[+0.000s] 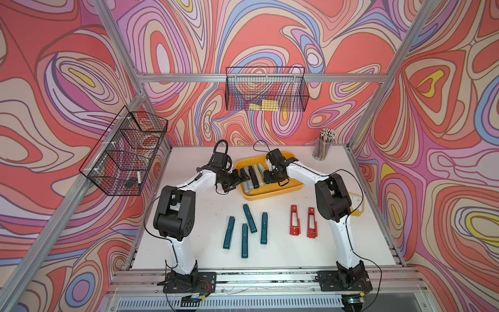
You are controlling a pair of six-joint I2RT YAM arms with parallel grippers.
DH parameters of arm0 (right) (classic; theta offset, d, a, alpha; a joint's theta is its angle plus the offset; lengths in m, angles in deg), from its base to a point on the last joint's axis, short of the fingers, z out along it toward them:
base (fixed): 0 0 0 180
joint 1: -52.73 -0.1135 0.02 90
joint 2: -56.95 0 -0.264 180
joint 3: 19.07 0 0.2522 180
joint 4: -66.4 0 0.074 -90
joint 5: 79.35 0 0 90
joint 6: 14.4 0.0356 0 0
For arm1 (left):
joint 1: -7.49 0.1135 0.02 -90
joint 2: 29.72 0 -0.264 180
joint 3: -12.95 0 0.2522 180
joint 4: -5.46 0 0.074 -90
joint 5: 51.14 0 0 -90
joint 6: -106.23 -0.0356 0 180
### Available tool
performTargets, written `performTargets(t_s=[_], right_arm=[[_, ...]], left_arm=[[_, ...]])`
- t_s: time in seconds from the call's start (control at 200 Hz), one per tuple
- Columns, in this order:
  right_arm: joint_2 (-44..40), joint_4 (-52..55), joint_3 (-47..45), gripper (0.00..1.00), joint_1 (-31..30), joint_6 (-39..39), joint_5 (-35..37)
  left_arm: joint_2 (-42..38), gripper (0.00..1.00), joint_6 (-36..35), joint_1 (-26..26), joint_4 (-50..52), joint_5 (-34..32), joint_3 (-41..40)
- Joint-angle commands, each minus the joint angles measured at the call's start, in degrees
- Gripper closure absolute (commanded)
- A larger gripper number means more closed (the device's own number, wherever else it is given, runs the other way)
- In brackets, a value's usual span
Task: Put the pruning pliers into the storage box
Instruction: Place the pruning pliers in the storage box.
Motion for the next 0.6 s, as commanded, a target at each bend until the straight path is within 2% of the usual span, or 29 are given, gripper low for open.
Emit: performTargets(t_s=[0.0,0.23,0.305,0.431,0.561,0.596], right_arm=[[-4.7,-1.1,-0.9,0.47,0.2,-0.4,-0.2],[-7.1,-1.3,-1.0,0.48,0.2,-1.2,0.8],[-7.4,-1.7,-0.9,0.53,0.2,-1.6,1.5],[-6.2,-1.9,0.1,0.70,0.2,-2.7,4.6],[-2.7,-0.9,3.9,1.00,0.8,-3.3,6.2],[-1.8,-0.9,4.9,1.00,0.9,-3.3,6.2]], left_arm=[[-2.0,0.01,0.6,0.5,-1.1,0.7,-0.5],[-1.6,0.01,0.5,0.5,-1.2,0.3,-0.2],[-1.2,0.01,0.4,0.5,-1.1,0.3,0.4],[-0.7,0.01,0.3,0.5,-0.6,0.0,1.5],[-0.3,0.01,0.4,0.5,-0.1,-0.1,2.7],[-0.3,0.01,0.5,0.5,-0.1,-0.1,3.0]])
